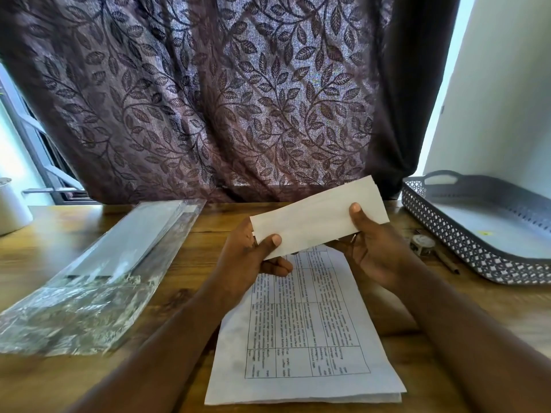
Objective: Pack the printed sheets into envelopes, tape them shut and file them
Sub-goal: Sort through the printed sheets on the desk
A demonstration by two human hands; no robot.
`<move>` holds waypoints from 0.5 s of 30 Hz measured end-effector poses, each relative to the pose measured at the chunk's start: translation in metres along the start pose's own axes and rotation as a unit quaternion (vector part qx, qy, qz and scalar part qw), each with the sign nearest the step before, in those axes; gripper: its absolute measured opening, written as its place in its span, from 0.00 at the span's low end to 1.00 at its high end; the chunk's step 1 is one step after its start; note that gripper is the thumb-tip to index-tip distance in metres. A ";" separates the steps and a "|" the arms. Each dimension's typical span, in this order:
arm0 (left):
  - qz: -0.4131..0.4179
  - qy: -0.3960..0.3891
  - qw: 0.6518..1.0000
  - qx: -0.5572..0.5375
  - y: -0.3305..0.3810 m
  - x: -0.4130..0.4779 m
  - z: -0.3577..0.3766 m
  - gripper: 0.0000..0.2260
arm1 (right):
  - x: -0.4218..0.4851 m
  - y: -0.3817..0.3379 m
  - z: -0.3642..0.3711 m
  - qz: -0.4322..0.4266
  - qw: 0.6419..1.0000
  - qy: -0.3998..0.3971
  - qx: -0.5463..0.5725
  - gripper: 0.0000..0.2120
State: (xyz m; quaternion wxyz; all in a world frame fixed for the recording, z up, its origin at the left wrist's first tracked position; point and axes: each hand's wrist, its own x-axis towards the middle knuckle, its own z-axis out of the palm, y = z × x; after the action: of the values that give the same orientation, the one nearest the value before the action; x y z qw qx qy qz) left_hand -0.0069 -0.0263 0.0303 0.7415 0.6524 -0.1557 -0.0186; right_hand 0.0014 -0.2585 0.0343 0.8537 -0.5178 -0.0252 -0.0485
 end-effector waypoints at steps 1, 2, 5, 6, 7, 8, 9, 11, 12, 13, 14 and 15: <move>0.000 0.000 1.000 0.002 0.000 0.000 -0.001 0.15 | 0.000 -0.001 -0.001 0.007 1.000 0.007 0.008 0.23; 0.000 0.000 1.000 0.003 0.000 0.000 -0.001 0.14 | 0.001 -0.001 -0.003 0.011 1.000 0.017 0.015 0.23; -0.004 0.003 1.000 0.004 -0.001 0.001 -0.006 0.12 | 0.001 -0.003 -0.006 0.025 0.999 0.024 0.008 0.18; -0.006 0.004 1.000 0.005 -0.001 0.002 -0.008 0.12 | 0.000 -0.004 -0.006 0.030 0.999 0.019 -0.003 0.17; -0.007 0.005 1.000 0.005 -0.002 0.002 -0.009 0.11 | -0.001 -0.005 -0.007 0.036 0.999 0.014 -0.011 0.16; -0.007 0.008 1.000 0.003 -0.002 0.003 -0.012 0.11 | -0.002 -0.006 -0.007 0.040 0.999 0.009 -0.023 0.15; -0.009 0.018 1.000 0.000 -0.002 0.004 -0.015 0.11 | -0.003 -0.008 -0.007 0.043 0.998 0.003 -0.043 0.14; -0.008 0.047 0.999 -0.008 -0.004 0.006 -0.021 0.11 | -0.006 -0.012 -0.009 0.047 0.992 -0.014 -0.120 0.12; -0.005 0.064 0.998 -0.016 -0.004 0.007 -0.024 0.10 | -0.006 -0.014 -0.010 0.048 0.984 -0.025 -0.172 0.12; -0.004 0.079 0.996 -0.036 -0.003 0.007 -0.025 0.10 | -0.007 -0.015 -0.011 0.052 0.972 -0.037 -0.224 0.12; -0.002 0.092 0.993 -0.071 -0.001 0.008 -0.026 0.11 | -0.008 -0.014 -0.010 0.055 0.961 -0.047 -0.268 0.12; 0.001 0.097 0.988 -0.118 0.001 0.007 -0.025 0.12 | -0.009 -0.014 -0.008 0.058 0.952 -0.057 -0.295 0.11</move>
State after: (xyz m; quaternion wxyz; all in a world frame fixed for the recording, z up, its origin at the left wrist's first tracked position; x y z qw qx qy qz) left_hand 0.0060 -0.0041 0.0307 0.8252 0.5584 -0.0807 0.0274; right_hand -0.0096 -0.2713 0.0421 0.6613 -0.7491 -0.0284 0.0259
